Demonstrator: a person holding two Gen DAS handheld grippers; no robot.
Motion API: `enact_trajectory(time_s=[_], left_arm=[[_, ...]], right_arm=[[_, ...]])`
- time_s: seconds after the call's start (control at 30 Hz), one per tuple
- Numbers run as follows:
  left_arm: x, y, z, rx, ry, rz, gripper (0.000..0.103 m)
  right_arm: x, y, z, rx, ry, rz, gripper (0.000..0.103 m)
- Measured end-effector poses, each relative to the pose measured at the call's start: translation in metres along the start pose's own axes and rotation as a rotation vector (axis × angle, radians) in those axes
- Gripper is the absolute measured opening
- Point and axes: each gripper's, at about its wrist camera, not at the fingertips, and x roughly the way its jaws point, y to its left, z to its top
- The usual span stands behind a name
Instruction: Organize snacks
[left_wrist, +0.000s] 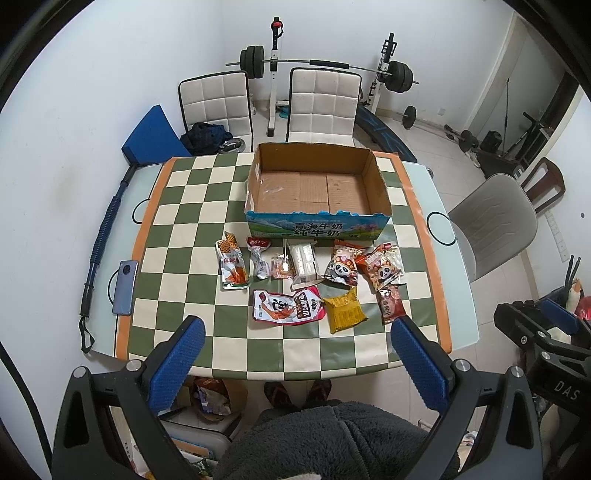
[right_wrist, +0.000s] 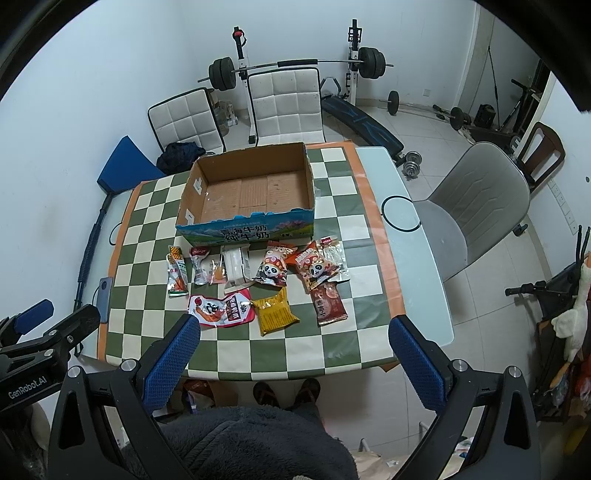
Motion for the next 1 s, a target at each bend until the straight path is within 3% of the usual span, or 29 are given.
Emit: enact_trajectory(time_s=[1.0], left_arm=[[0.000,-0.011,0.007,0.000,0.000,-0.003,0.103]], right_arm=[[-0.001,0.000,0.000,0.001,-0.004,0.003,0.103]])
